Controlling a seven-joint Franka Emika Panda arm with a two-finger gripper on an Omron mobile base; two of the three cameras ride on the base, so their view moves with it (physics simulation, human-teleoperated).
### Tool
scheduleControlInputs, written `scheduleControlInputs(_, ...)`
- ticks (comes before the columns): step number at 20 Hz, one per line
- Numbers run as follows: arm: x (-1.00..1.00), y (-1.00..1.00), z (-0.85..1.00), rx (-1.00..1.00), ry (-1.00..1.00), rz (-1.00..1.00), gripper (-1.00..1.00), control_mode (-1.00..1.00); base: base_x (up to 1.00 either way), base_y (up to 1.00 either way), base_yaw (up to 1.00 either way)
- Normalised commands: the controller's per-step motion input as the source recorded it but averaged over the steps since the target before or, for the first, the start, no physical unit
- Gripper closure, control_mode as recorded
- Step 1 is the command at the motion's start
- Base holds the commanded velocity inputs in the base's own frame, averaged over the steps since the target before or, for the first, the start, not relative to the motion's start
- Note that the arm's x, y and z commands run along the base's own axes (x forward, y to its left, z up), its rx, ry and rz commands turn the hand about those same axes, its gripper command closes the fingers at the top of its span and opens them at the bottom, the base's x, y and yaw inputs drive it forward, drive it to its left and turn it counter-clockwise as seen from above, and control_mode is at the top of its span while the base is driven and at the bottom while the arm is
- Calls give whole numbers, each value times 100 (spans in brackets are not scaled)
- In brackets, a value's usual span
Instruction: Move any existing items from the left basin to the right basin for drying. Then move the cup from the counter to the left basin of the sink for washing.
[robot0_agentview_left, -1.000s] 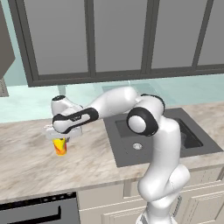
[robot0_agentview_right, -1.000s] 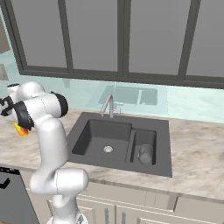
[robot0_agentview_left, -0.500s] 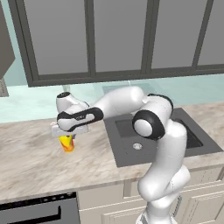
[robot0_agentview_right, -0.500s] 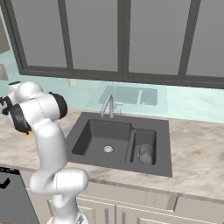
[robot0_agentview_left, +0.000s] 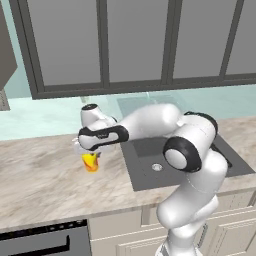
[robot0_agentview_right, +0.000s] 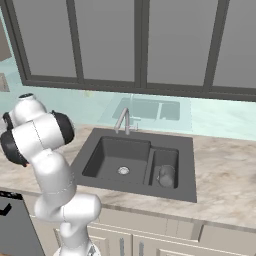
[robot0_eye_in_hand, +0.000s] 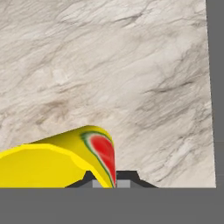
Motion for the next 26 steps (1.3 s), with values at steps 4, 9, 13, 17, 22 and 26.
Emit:
scheduleControlInputs(4, -12, -68, 3, 5, -1, -4, 100, -100, 0, 0, 0)
scheduleControlInputs(9, -4, -68, 2, 3, 0, -3, 100, -100, 0, 0, 0)
scheduleControlInputs(13, -4, -67, 0, 3, 0, -2, 100, -100, 0, 0, 0)
scheduleControlInputs(17, -7, -64, 0, 2, 0, -2, 100, -100, 0, 0, 0)
scheduleControlInputs(22, -5, -63, 0, 1, 0, -2, 100, -100, 0, 0, 0)
scheduleControlInputs(26, -2, -61, 0, 1, 0, -2, 100, -100, 0, 0, 0)
